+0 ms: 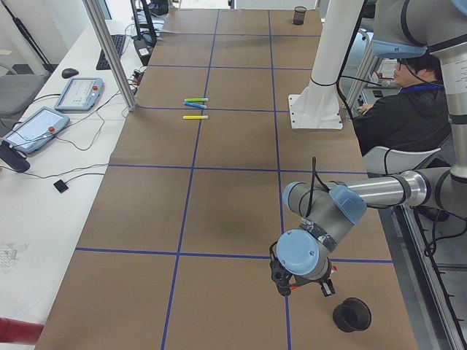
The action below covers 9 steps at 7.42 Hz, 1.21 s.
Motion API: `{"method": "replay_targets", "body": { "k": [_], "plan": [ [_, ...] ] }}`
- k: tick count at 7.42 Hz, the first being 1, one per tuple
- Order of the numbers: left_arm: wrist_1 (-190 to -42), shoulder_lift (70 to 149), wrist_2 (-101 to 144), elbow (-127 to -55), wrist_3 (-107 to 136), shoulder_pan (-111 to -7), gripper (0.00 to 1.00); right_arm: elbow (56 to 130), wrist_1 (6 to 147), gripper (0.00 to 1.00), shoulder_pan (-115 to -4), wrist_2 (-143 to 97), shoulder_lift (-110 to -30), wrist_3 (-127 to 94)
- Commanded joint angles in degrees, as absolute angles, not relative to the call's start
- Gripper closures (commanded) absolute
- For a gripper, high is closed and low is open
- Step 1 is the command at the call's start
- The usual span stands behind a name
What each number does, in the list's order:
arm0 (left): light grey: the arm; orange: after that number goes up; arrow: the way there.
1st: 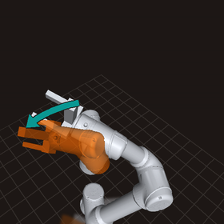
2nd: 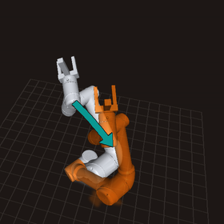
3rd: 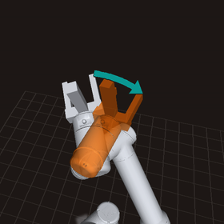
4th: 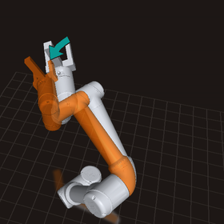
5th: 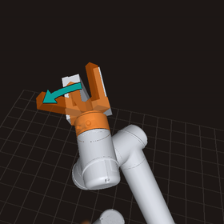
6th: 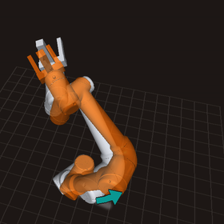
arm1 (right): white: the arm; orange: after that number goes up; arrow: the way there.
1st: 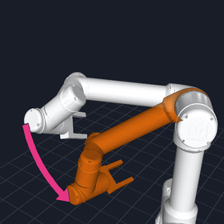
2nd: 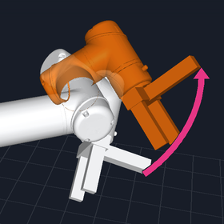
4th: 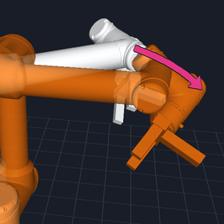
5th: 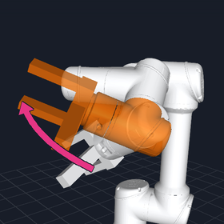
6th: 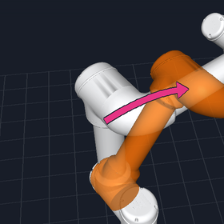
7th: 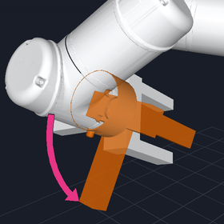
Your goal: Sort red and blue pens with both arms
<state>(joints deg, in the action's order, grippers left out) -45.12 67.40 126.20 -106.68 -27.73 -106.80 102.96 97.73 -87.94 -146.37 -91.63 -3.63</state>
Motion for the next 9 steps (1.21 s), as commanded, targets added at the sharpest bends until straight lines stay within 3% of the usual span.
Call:
{"method": "replay_targets", "body": {
  "k": [1,9],
  "plan": [
    [-43.26,66.71,123.51,-102.49,-29.88,-107.23,1.0,102.92,97.65,0.0,-87.89,-146.42,-91.93,-3.69],
    [-39.38,66.97,119.09,-94.84,-34.45,-108.72,1.0,103.09,97.65,0.0,-87.89,-146.87,-92.11,-3.95]
  ]
}}
